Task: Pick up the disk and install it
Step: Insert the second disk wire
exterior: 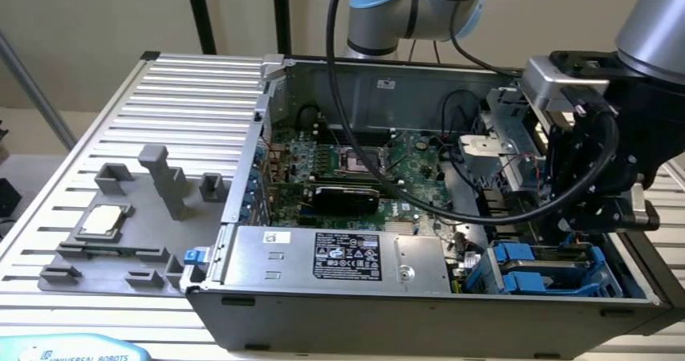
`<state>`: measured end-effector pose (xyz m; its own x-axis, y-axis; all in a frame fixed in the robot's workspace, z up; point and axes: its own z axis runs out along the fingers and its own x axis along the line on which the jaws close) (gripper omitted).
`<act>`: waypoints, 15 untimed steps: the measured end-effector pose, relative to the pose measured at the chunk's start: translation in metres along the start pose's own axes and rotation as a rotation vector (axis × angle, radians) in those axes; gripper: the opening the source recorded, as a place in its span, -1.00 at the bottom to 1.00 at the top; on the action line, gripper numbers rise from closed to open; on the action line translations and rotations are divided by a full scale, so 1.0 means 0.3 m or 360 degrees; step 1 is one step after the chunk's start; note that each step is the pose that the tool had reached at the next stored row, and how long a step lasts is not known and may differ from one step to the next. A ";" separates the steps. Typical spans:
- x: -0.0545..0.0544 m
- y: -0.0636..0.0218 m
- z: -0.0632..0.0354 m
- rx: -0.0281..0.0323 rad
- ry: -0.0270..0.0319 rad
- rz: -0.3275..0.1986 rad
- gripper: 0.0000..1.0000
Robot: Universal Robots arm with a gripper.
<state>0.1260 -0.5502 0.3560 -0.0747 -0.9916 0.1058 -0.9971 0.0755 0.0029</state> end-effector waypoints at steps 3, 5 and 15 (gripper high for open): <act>0.014 -0.002 0.007 -0.00012 -0.00244 0.0000 -0.67; 0.017 -0.003 0.010 -0.00018 -0.00454 -0.0001 -0.67; 0.030 -0.028 0.030 -0.00060 -0.01115 -0.0002 -0.67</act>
<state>0.1337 -0.5606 0.3480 -0.0743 -0.9966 0.0359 -0.9972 0.0746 0.0068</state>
